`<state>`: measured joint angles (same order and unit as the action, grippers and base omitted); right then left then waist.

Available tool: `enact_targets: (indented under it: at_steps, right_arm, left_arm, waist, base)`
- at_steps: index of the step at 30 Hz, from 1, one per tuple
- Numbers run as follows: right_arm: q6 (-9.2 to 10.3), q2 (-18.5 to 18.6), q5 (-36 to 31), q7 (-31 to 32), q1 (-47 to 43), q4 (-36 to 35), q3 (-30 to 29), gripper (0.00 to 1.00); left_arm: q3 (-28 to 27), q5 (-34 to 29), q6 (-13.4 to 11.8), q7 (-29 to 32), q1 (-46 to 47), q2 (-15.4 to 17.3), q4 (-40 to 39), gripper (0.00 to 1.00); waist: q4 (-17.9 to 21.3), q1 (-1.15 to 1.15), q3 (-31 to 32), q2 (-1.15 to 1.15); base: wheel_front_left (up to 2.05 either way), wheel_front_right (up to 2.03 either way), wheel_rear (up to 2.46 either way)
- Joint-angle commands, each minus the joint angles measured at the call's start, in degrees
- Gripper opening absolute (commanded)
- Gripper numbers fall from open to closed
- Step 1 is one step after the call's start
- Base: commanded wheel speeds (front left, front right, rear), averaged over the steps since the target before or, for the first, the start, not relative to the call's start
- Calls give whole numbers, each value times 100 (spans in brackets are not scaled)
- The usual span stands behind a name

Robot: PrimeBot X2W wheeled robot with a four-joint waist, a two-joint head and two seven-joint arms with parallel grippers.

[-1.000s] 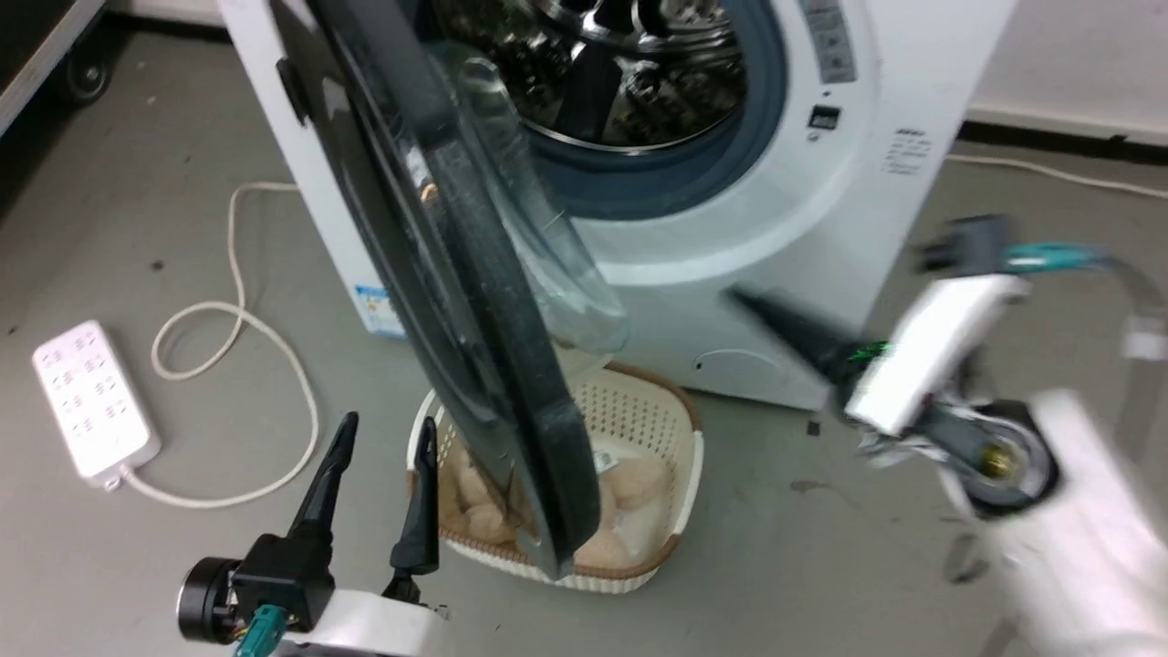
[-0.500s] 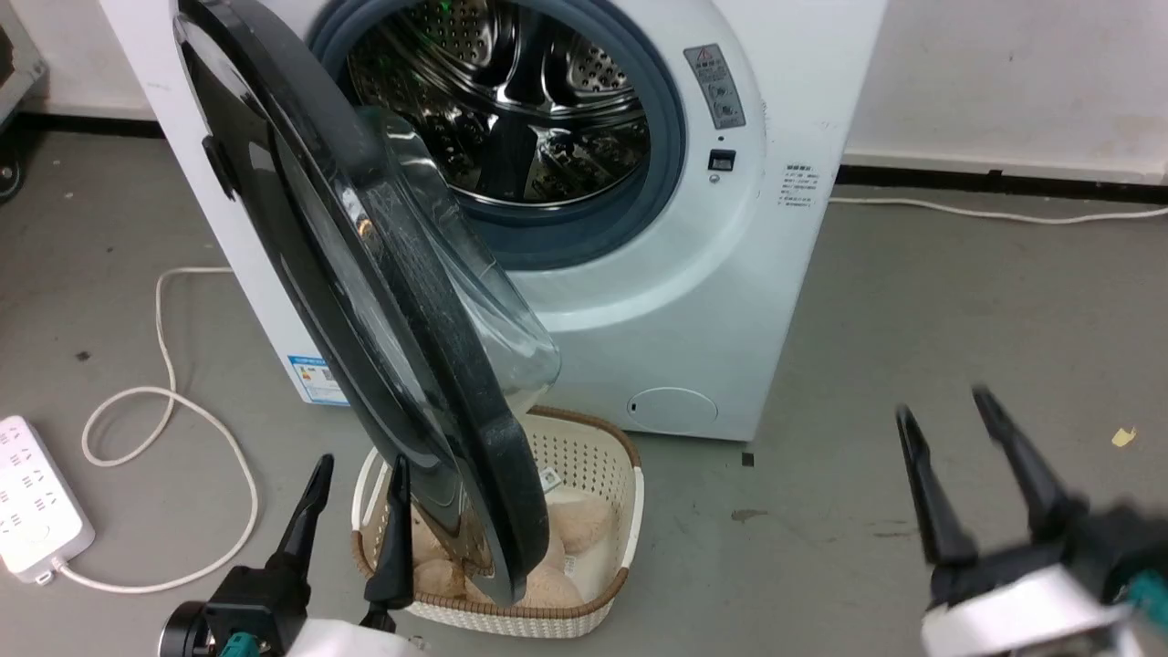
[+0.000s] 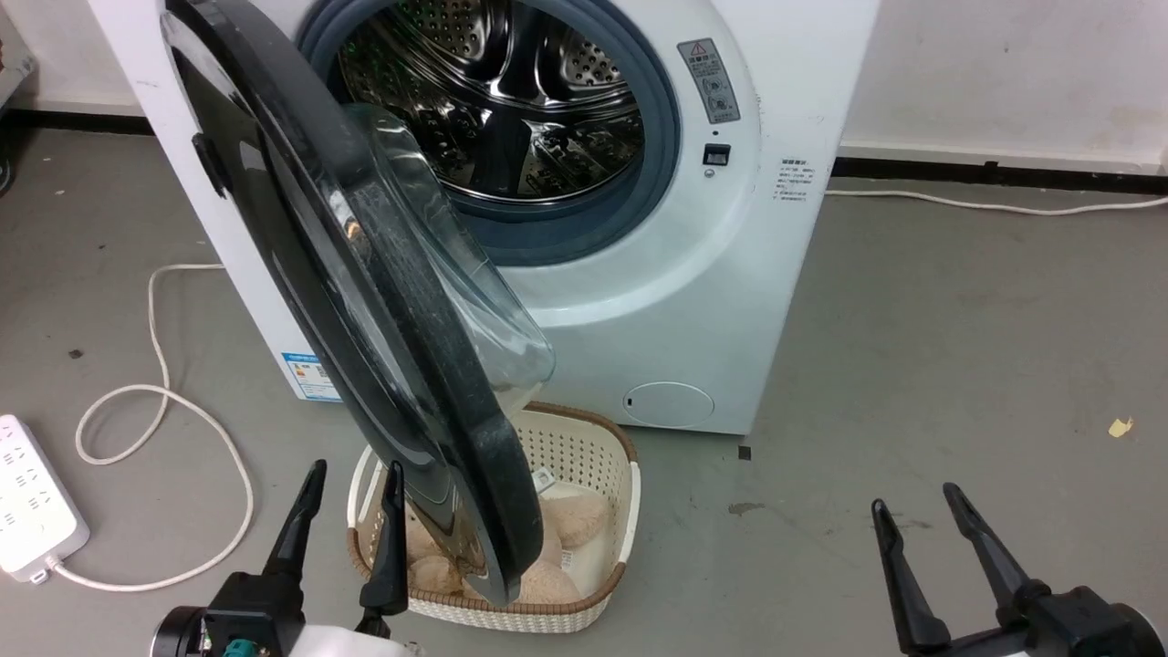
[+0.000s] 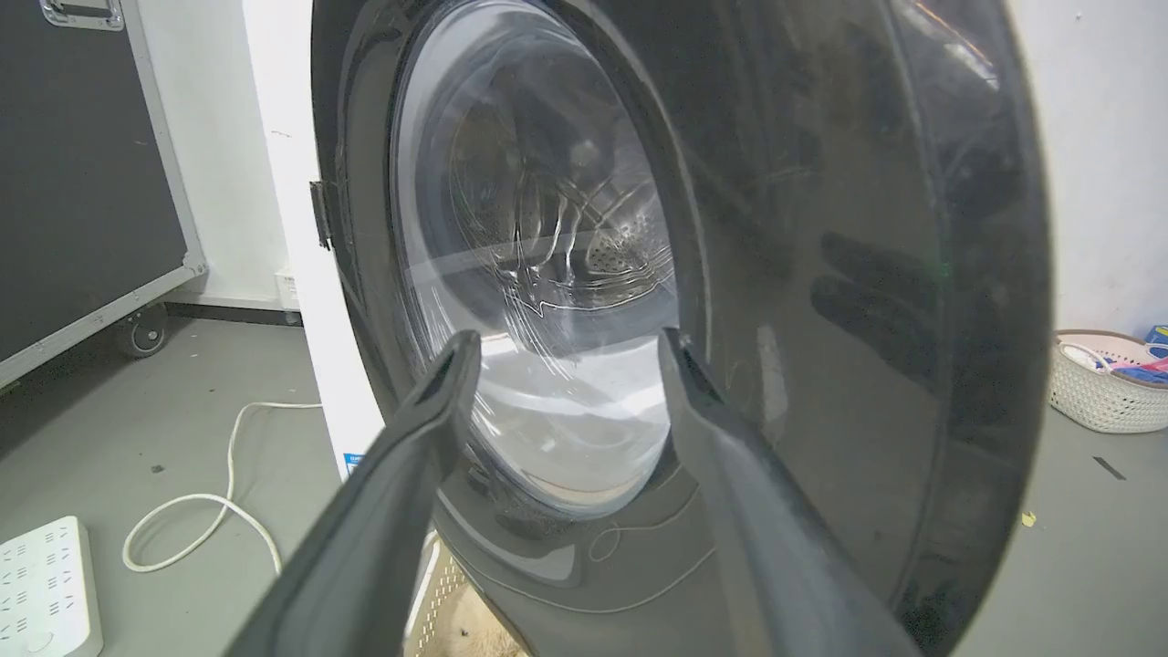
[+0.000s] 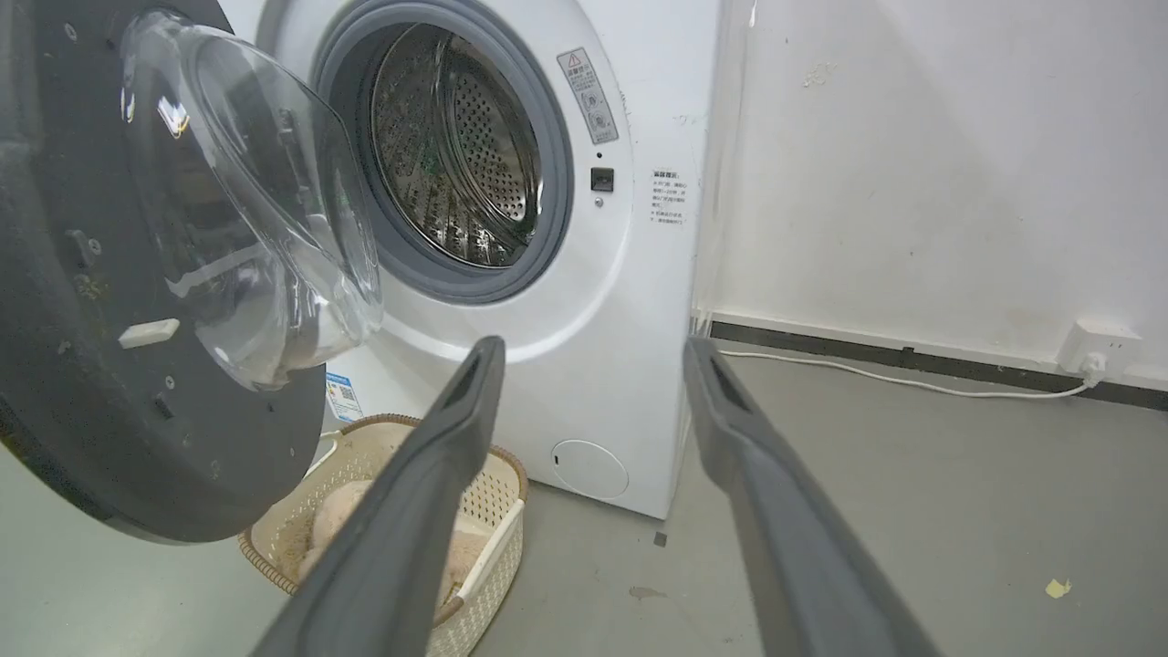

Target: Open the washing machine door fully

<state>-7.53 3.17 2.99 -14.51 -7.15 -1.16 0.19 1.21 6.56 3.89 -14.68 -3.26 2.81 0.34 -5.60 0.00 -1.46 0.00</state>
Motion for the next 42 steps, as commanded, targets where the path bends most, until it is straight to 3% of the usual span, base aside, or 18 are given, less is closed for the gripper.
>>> enact_targets:
  at_steps: [1,6,7,8,13,20,27,35,42]
  right_arm:
    - [4,-27,47,-40,17,33,23,100]
    - [4,-28,127,-46,97,38,20,100]
    - [4,-28,136,-47,102,28,21,100]
    - [4,-28,141,-47,104,16,24,100]
    - [4,-28,156,-48,102,-15,-12,100]
    - [4,-29,138,-48,105,-30,-3,100]
    - [4,-29,157,-49,80,-9,105,100]
    - [4,-29,301,-49,114,26,138,100]
    - [4,-29,418,-49,149,49,146,100]
  left_arm:
    - [-12,-35,30,-32,-25,7,-28,100]
    - [-4,-59,39,-32,-18,7,-17,98]
    - [1,-54,43,-32,-14,7,-13,41]
    - [3,-34,45,-32,-3,7,-37,0]
    - [-184,165,-32,-32,90,7,-515,0]
    - [-389,354,-219,-32,587,7,-1820,0]
    - [115,49,-239,32,935,7,-2517,0]
    - [1208,68,-268,602,767,7,-2369,0]
    - [2069,241,-202,1369,231,23,-1232,0]
  waist:
    - [8,0,-5,0]
    - [17,0,-6,0]
    - [18,0,0,0]
    - [18,0,10,0]
    - [35,0,114,0]
    - [53,0,224,0]
    - [104,0,282,0]
    - [169,0,208,0]
    - [209,0,125,0]
  base:
    - [0,0,0]
    - [0,0,0]
    - [0,0,0]
    - [0,0,0]
    - [0,0,0]
    - [0,0,0]
    - [0,0,0]
    - [0,0,0]
    - [0,0,0]
